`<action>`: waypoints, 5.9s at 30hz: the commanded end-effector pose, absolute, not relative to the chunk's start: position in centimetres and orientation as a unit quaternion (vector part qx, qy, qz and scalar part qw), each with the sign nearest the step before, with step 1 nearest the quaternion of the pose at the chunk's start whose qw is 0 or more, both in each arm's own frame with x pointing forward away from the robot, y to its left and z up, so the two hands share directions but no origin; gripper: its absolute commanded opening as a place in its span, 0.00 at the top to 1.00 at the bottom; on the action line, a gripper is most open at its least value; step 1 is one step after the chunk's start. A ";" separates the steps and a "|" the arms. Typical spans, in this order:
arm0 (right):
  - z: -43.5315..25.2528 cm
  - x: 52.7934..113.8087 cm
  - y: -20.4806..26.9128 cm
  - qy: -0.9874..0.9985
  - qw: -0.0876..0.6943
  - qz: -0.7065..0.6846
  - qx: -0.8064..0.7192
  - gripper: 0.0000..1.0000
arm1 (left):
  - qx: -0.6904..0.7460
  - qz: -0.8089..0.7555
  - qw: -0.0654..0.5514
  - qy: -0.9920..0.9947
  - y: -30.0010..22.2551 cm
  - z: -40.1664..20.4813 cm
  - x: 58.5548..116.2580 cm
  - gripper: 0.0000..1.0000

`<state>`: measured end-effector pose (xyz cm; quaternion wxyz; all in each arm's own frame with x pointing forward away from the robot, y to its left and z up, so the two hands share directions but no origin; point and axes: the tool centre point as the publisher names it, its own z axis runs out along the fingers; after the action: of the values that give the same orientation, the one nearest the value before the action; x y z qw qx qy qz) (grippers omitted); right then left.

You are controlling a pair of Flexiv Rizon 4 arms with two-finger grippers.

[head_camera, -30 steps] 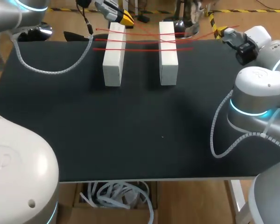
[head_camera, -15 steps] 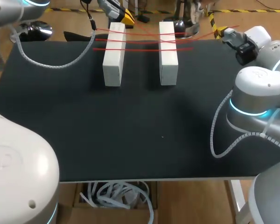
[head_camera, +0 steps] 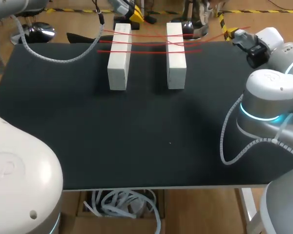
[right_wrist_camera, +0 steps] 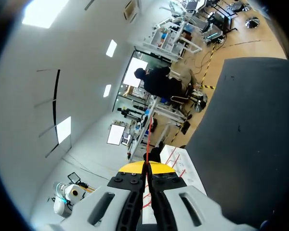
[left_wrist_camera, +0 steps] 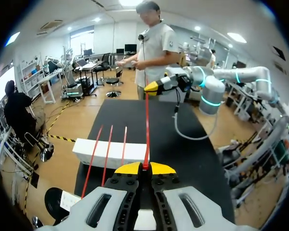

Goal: Grab the tape and strap the tape.

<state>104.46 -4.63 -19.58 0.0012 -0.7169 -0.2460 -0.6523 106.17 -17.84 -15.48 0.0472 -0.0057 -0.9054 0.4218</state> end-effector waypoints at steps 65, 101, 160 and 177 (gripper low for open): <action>-19.4 104.5 -4.6 -0.247 0.001 -0.650 -0.719 1.00 | -0.005 0.115 0.033 -0.993 -23.2 -13.2 104.7 1.00; -18.0 105.3 -5.5 -0.462 -0.180 -0.532 -0.687 1.00 | -0.012 0.116 0.031 -0.993 -23.4 -13.0 104.7 1.00; -17.6 106.0 -5.3 -0.683 -0.418 -0.264 -0.538 1.00 | -0.012 0.116 0.031 -0.993 -23.4 -13.0 104.7 1.00; -17.1 105.7 -4.4 -0.784 -0.486 -0.161 -0.352 1.00 | -0.012 0.116 0.031 -0.993 -23.4 -13.0 104.7 1.00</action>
<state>106.10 -4.78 -17.41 -0.5032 -0.3340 -0.7667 -0.2174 104.75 -23.33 -13.11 0.0310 -0.0126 -0.9924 0.1181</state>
